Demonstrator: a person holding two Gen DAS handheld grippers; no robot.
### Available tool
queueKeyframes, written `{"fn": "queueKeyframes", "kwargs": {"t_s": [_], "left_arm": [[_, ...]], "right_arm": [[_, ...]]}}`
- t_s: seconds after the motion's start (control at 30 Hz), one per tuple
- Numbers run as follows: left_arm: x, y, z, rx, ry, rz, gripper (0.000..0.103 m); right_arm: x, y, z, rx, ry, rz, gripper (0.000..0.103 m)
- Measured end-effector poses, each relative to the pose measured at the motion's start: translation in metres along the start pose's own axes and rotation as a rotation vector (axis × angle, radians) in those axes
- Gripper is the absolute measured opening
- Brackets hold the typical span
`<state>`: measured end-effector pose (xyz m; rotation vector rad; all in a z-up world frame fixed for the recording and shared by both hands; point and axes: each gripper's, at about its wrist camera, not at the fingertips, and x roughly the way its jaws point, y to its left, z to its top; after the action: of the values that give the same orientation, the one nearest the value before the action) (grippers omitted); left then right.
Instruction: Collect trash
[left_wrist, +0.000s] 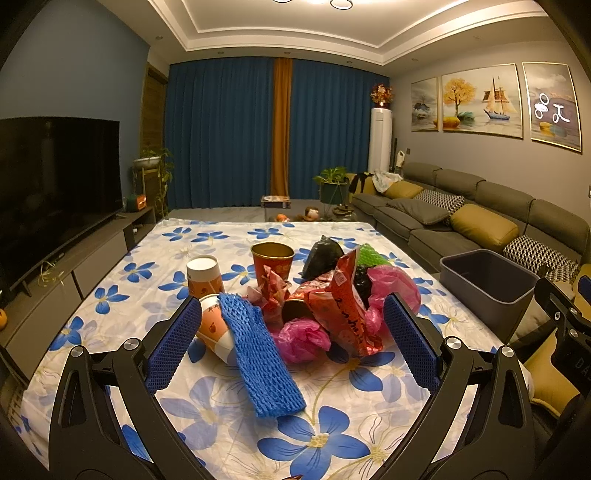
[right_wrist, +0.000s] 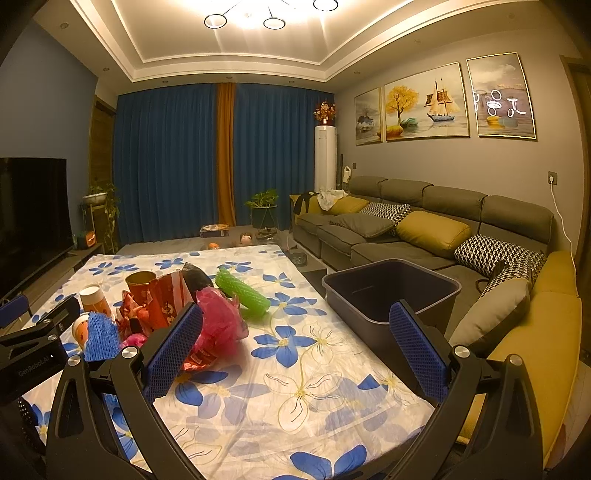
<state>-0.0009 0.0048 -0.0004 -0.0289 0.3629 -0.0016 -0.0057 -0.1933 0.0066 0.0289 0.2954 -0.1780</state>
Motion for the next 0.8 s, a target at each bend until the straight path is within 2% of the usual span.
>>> {"fn": "queueKeyframes", "kwargs": {"t_s": [0.8], "left_arm": [[0.0008, -0.0013, 0.0006, -0.001, 0.001, 0.0, 0.097]], "right_arm": [[0.0006, -0.0009, -0.0005, 0.002, -0.003, -0.001, 0.098]]}}
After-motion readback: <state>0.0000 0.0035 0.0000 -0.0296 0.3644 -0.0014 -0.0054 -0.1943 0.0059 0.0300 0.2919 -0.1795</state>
